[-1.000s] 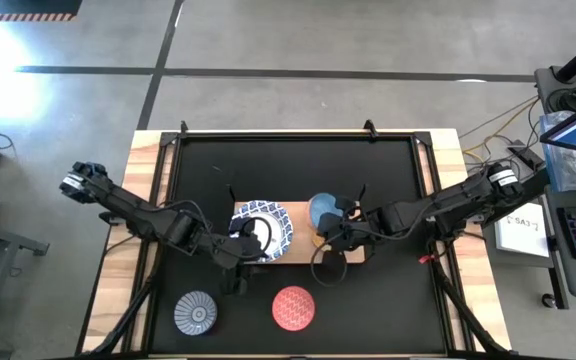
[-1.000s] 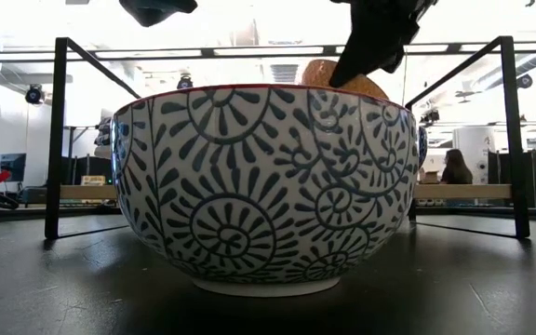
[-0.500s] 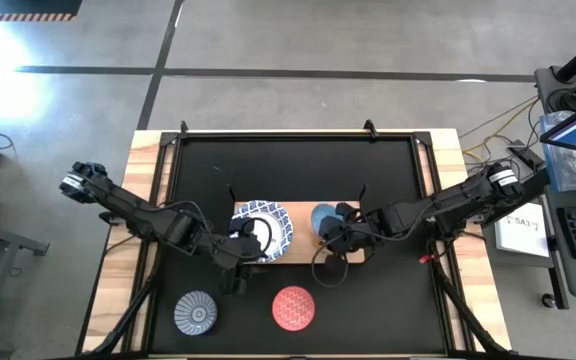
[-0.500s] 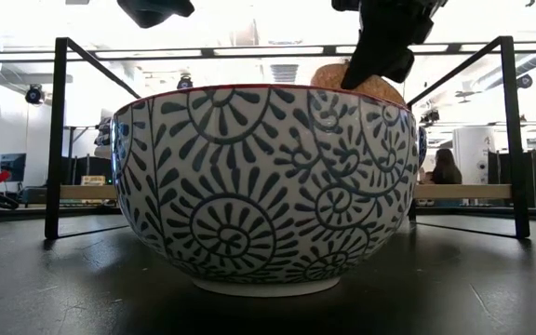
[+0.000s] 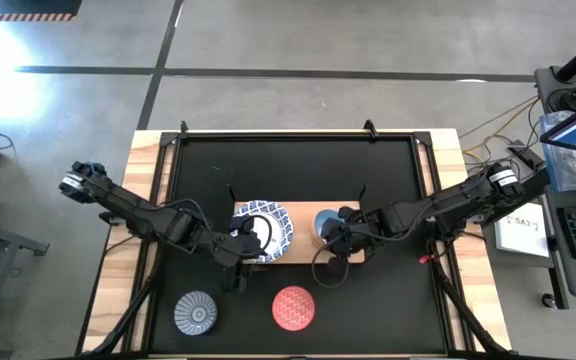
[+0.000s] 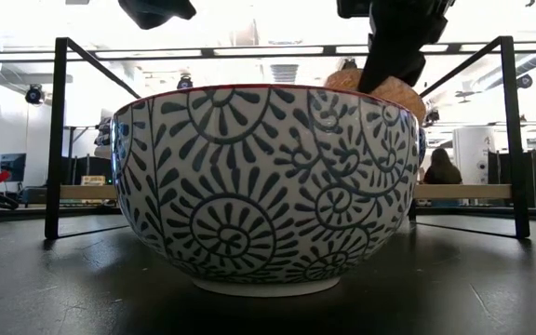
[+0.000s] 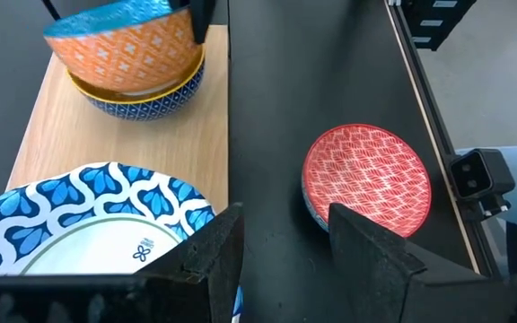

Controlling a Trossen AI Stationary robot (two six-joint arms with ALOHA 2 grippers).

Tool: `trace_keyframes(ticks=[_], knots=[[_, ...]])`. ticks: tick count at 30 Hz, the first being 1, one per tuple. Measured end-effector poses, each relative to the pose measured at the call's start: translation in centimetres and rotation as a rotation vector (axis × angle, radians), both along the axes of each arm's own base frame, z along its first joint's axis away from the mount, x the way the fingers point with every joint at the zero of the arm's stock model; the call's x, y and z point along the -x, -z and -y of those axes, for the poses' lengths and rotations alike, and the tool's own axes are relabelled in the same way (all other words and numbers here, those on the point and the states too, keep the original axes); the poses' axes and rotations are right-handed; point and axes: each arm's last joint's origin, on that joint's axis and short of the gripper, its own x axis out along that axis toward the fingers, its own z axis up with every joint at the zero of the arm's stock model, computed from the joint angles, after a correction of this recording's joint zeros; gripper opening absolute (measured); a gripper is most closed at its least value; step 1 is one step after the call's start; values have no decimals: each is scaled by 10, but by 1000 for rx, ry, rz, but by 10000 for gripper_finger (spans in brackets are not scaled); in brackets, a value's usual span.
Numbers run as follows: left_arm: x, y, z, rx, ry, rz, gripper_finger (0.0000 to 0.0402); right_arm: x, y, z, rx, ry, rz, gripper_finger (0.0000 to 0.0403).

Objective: Place and stack bowls onto a shelf
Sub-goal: Stack the light blue patterned bowl on top of the yellow patterned bowl on the shelf, then stack the dark blue patterned bowl on top of the light blue patterned bowl on the shelf

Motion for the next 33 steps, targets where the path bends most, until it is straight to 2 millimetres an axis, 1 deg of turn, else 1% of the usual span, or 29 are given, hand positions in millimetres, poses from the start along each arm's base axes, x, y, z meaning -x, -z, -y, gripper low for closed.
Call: trace_keyframes(ticks=[13, 15, 18, 20, 23, 26, 30, 33], knots=[[0, 0, -1, -6, 1, 1, 146, 2, 1, 0, -7, -13, -32, 14], [0, 0, -1, -5, 1, 1, 146, 2, 0, 0, -6, -13, -36, 22], [0, 0, -1, -5, 1, 1, 146, 3, -4, 0, -1, -14, -49, 45], [0, 0, -1, -5, 1, 1, 146, 4, -8, 0, 1, -13, -56, 63], [0, 0, -1, -5, 1, 2, 146, 2, -20, 0, -2, -14, -44, 88], [0, 0, -1, -1, -2, 1, 146, 2, -33, 0, -4, -14, -36, 104], [-1, 0, -1, 4, -5, 2, 146, 1, -50, 0, -6, -14, -24, 109], [0, 0, 0, 40, -4, -6, 146, 0, -60, 0, 13, -21, 8, 104]])
